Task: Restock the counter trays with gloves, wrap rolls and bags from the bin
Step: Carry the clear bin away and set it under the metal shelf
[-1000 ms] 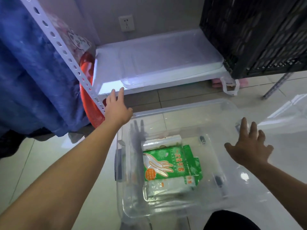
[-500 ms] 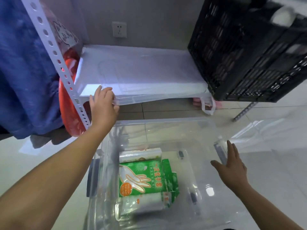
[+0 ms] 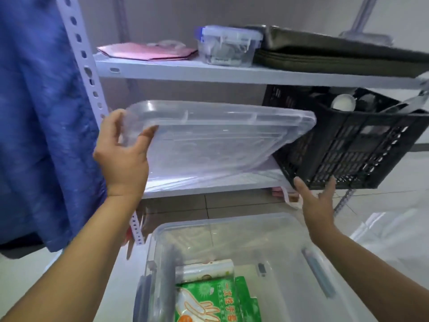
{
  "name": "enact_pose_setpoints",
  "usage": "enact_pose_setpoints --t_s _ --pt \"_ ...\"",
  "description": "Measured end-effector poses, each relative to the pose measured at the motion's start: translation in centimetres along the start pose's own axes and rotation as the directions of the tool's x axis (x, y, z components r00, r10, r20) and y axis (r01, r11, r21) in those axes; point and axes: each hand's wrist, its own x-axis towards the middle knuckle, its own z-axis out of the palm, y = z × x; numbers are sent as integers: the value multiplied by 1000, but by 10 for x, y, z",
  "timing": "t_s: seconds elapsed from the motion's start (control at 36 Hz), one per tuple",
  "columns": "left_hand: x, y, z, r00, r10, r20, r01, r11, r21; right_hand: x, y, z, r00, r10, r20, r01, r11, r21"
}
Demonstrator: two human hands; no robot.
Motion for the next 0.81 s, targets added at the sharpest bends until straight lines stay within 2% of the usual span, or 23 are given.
enact_pose_setpoints --t_s 0.06,0.14,0.19,0.28,0.33,0.39,0.44,0.47,0.5,0.56,0.61,0.64,0.69,0.72,0.81 --pt "16 5 -7 997 -33 -69 27 995 -94 15 -16 -5 999 -26 -29 28 997 77" --pt "26 -5 -19 984 -149 -95 133 978 -161 26 -32 -17 990 -142 -15 142 990 26" --pt "21 -19 -24 966 -249 -73 239 963 -127 29 -36 -27 977 -212 33 212 977 7" --pt "6 -45 -26 913 -407 26 407 914 9 29 -34 -40 983 -160 93 167 983 -76" --pt "-4 -65 -26 811 -564 155 540 824 172 29 -24 -50 995 -40 92 55 983 -173" --pt "-17 -86 -26 631 -725 275 637 687 349 25 -6 -61 988 130 85 -103 958 -267" --pt "-36 -100 -27 484 -796 364 614 605 507 16 16 -73 941 322 106 -267 897 -351" --pt "-47 -106 -28 442 -808 390 555 588 589 10 28 -79 913 393 105 -324 858 -398" --pt "-58 -111 -29 419 -811 407 473 578 665 5 40 -83 896 435 87 -351 815 -460" --pt "-80 -117 -35 397 -810 431 296 558 776 -6 62 -88 912 409 27 -317 746 -585" --pt "-99 -126 -42 398 -798 452 115 532 839 -17 81 -90 945 327 9 -231 688 -688" --pt "-107 -130 -44 405 -792 457 89 532 842 -24 90 -91 954 298 20 -182 633 -752" --pt "-122 -137 -47 421 -783 458 153 559 815 -39 108 -92 960 272 60 -90 509 -856" --pt "-130 -140 -48 445 -770 457 175 576 799 -46 117 -93 960 268 76 -70 495 -866" --pt "-154 -146 -53 503 -744 441 122 566 815 -61 130 -97 971 233 58 -85 559 -825"
